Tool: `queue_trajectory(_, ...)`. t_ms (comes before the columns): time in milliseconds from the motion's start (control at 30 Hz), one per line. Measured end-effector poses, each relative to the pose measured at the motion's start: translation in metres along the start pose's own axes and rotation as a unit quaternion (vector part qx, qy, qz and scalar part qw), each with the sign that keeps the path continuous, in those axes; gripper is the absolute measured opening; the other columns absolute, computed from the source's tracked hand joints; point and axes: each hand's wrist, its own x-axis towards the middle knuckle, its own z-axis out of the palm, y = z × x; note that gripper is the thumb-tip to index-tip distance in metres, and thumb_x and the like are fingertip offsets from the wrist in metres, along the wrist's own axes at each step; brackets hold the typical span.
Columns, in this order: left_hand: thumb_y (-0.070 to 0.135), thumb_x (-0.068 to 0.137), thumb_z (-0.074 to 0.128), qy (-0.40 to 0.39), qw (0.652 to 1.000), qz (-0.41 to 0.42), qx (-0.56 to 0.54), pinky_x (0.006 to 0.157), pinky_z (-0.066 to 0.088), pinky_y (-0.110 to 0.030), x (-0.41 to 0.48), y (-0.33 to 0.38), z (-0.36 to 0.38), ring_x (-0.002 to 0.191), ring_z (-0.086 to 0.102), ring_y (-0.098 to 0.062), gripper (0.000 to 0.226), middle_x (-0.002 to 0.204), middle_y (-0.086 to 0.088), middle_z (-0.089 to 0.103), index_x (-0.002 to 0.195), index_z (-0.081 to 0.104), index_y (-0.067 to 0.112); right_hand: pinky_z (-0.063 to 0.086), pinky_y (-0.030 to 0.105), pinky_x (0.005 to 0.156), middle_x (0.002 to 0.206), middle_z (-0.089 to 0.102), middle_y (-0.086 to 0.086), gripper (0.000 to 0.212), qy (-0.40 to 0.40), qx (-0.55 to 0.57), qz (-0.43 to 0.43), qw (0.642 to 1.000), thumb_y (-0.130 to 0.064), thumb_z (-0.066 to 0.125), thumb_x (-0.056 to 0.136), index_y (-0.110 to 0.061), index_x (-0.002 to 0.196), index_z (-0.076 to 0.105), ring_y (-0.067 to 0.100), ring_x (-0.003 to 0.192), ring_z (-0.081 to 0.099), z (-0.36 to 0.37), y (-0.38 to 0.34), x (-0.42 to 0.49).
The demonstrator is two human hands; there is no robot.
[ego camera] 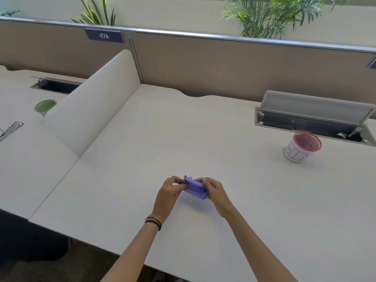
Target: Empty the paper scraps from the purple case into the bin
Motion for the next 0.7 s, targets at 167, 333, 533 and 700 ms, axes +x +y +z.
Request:
queue_trajectory(167, -0.003, 0.079, 0.065, 0.003, 1.0, -0.019, 0.011, 0.086, 0.041, -0.011, -0.028, -0.014, -0.007, 0.097, 0.052, -0.009, 0.028, 0.106, -0.007, 0.061, 0.1, 0.068, 0.014, 0.048, 0.022, 0.084, 0.116, 0.066, 0.002, 0.023, -0.09, -0.09, -0.01, 0.992, -0.022, 0.054, 0.095, -0.016, 0.115, 0.065, 0.01, 0.098, 0.06, 0.011, 0.015, -0.003)
queue_trajectory(333, -0.003, 0.078, 0.066, -0.006, 0.999, -0.033, 0.011, 0.088, 0.043, -0.015, -0.054, -0.021, -0.01, 0.101, 0.05, -0.008, 0.035, 0.108, -0.007, 0.06, 0.108, 0.065, 0.015, 0.044, 0.011, 0.084, 0.117, 0.063, 0.0, 0.044, -0.139, -0.232, -0.088, 0.959, -0.015, 0.074, 0.078, -0.013, 0.119, 0.059, 0.006, 0.101, 0.058, 0.021, 0.03, -0.005)
queue_trajectory(533, 0.007, 0.086, 0.06, -0.03, 0.993, -0.102, -0.059, 0.091, 0.038, -0.006, -0.076, -0.019, -0.013, 0.107, 0.045, 0.011, 0.025, 0.113, 0.014, 0.051, 0.11, 0.064, 0.013, 0.045, 0.009, 0.082, 0.11, 0.066, 0.0, 0.037, -0.08, -0.249, -0.16, 0.952, 0.006, 0.068, 0.073, -0.006, 0.108, 0.066, -0.009, 0.098, 0.058, 0.033, 0.044, -0.007)
queue_trajectory(700, 0.009, 0.088, 0.059, -0.034, 0.983, -0.143, -0.108, 0.09, 0.037, -0.005, -0.082, -0.019, -0.011, 0.109, 0.048, 0.008, 0.024, 0.111, 0.03, 0.049, 0.111, 0.062, 0.017, 0.047, 0.014, 0.083, 0.111, 0.067, -0.005, 0.036, -0.075, -0.233, -0.163, 0.956, -0.002, 0.072, 0.076, -0.014, 0.11, 0.067, 0.002, 0.099, 0.061, 0.03, 0.056, -0.017)
